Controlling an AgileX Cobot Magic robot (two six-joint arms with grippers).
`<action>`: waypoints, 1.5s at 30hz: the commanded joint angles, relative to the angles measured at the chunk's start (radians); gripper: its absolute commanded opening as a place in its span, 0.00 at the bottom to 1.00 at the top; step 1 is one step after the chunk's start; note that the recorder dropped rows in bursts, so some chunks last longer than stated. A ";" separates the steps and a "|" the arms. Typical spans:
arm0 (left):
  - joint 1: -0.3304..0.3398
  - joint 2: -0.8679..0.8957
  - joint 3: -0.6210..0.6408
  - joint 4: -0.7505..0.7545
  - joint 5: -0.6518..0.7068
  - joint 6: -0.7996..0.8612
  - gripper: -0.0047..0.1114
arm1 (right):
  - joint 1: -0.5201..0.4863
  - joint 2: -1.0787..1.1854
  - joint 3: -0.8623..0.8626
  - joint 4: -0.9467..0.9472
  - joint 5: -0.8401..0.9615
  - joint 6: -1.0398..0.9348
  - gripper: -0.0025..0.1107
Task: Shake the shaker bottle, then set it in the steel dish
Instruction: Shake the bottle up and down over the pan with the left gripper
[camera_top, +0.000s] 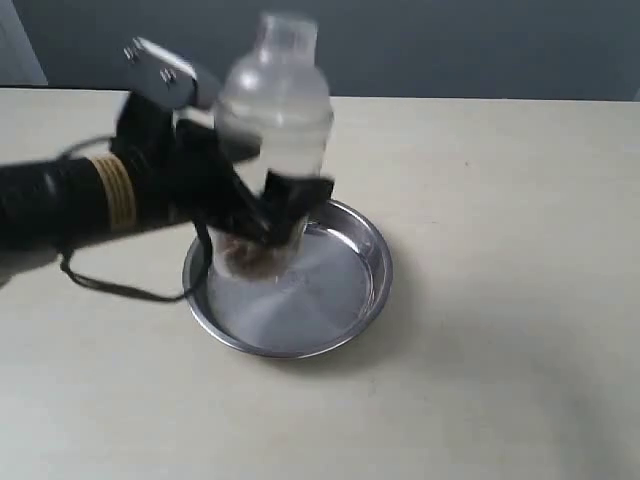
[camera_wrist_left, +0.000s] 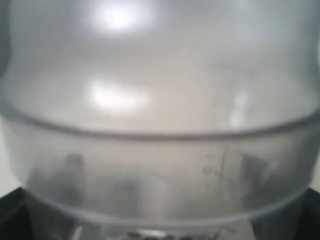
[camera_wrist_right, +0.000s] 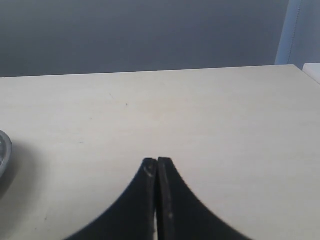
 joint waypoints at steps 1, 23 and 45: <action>-0.020 -0.019 0.004 -0.062 -0.010 0.012 0.04 | 0.004 -0.004 0.002 0.001 -0.012 -0.002 0.01; -0.083 -0.151 -0.050 -0.026 0.029 -0.016 0.04 | 0.004 -0.004 0.002 0.001 -0.012 -0.002 0.01; -0.102 -0.196 -0.092 -0.097 -0.115 -0.015 0.04 | 0.004 -0.004 0.002 0.001 -0.012 -0.002 0.01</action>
